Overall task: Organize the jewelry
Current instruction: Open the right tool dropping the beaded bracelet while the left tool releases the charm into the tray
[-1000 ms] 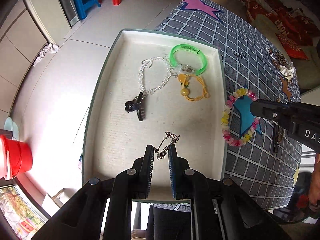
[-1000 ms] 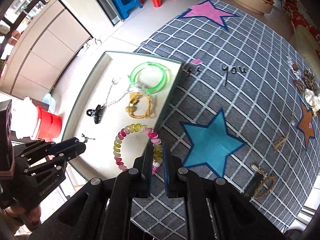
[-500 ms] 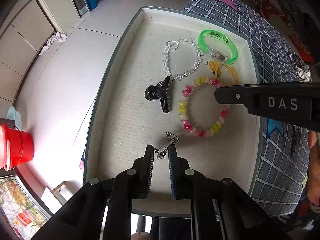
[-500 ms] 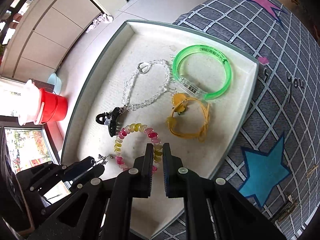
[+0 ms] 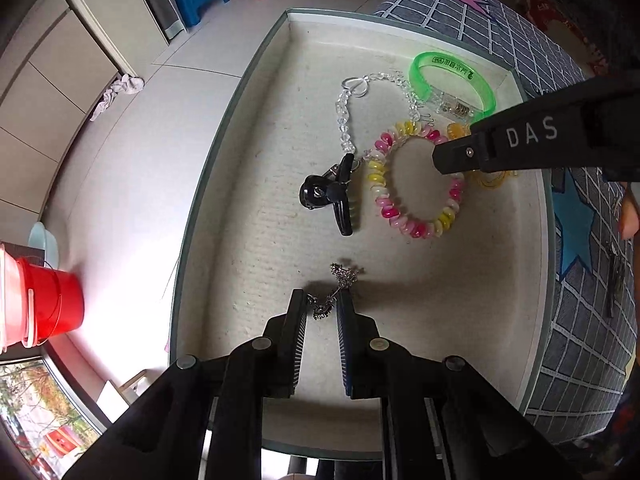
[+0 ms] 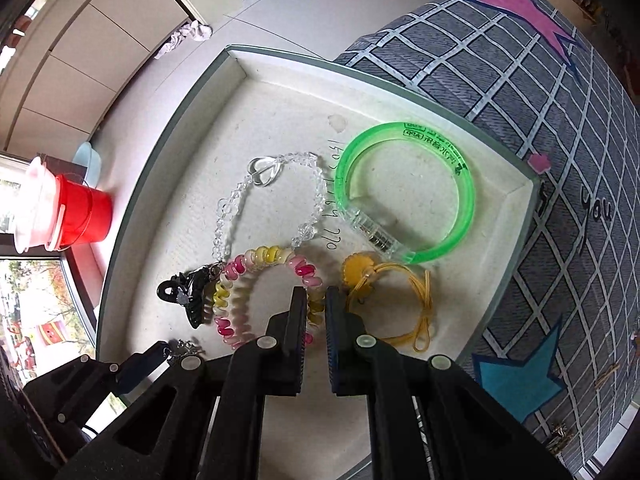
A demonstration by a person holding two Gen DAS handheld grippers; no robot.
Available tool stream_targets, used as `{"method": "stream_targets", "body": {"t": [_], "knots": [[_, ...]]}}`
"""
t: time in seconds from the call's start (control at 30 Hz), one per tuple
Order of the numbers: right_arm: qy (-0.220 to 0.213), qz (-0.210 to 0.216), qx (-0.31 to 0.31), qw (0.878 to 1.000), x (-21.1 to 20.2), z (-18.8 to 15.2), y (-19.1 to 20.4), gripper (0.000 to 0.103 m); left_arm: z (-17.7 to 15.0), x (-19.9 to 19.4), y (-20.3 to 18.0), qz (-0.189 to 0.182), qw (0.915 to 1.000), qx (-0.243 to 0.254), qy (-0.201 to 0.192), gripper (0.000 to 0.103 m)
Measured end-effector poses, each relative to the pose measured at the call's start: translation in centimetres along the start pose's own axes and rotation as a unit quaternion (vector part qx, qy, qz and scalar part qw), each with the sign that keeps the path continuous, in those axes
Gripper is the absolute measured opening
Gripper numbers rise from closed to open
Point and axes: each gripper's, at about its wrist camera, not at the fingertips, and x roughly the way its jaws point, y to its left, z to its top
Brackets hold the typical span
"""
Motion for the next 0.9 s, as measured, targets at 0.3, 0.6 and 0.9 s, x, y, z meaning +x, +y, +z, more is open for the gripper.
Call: {"method": "stream_targets", "body": {"t": [0.3,0.6,0.9], "knots": [[0.01,0.004,0.008,1.0,0.4,0.6,0.0,0.01,-0.4,-0.6,-1.5,0.021,0.9997,0.007,0.005,0.022],[-0.007,0.022,0.034,0.999,-1.0,0.7,-1.6,0.055,-0.5,-1.3,-2.6,0.031,0.9994,0.017,0.004,0.022],[-0.068,0.037,0.073,0.994,-6.5,0.4,-4.0,0.057,-0.2,-2.9,-3.0,0.026,0.9994,0.021,-0.004,0.022]]}}
